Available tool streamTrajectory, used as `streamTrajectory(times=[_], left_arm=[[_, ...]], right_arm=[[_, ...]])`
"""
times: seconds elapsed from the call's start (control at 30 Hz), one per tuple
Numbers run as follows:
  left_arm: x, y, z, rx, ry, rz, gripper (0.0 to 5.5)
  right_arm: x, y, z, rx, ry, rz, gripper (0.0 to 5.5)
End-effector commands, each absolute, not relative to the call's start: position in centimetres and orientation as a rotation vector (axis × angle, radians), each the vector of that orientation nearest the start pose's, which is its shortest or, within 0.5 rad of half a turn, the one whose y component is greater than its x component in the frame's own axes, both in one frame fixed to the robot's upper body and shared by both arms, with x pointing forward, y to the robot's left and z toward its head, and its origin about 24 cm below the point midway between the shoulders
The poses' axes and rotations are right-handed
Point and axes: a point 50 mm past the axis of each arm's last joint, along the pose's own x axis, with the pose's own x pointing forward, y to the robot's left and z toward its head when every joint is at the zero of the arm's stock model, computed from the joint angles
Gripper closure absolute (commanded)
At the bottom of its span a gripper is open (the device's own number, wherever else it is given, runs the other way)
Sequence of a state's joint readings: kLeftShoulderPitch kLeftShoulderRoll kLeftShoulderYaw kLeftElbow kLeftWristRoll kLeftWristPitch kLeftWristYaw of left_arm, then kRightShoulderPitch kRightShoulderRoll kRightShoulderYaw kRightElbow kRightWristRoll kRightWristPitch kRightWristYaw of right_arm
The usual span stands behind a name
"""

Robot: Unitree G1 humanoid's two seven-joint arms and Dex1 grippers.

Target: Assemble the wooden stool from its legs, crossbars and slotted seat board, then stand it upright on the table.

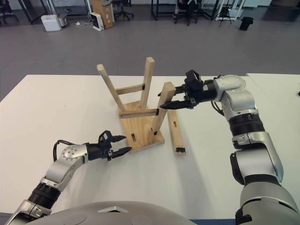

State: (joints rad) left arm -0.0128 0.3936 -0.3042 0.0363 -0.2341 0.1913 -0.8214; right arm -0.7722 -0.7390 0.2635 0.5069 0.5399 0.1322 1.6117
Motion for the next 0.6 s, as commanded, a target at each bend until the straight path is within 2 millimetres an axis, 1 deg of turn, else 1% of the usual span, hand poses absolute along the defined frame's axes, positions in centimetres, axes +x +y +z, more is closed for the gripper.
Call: streamTrajectory(times=[0.03, 0.13, 0.3, 0.4, 0.5, 0.57, 0.6], left_arm=[[21.2, 12.7, 0.1, 0.058, 0.431, -1.070, 2.41], [21.0, 12.5, 0.3, 0.048, 0.429, -1.067, 2.41], [20.6, 12.2, 0.4, 0.034, 0.431, -1.062, 2.41], [20.4, 11.9, 0.2, 0.014, 0.431, -1.053, 2.41], [20.4, 11.5, 0.2, -0.006, 0.429, -1.043, 2.41], [20.5, 11.2, 0.4, -0.016, 0.423, -1.040, 2.41], [20.4, 11.0, 0.6, -0.019, 0.418, -1.038, 2.41]], right_arm=[[31.2, -21.1, 13.4, -0.423, 0.411, 1.618, 3.41], [30.4, -21.6, 12.0, -0.464, 0.497, 1.650, 3.41], [29.6, -22.2, 10.9, -0.461, 0.605, 1.691, 3.41], [29.4, -21.9, 11.1, -0.396, 0.651, 1.708, 3.41], [29.1, -21.8, 11.5, -0.270, 0.744, 1.696, 3.41], [28.8, -21.5, 11.9, -0.169, 0.810, 1.697, 3.41], [28.5, -21.3, 11.9, -0.148, 0.828, 1.708, 3.41]])
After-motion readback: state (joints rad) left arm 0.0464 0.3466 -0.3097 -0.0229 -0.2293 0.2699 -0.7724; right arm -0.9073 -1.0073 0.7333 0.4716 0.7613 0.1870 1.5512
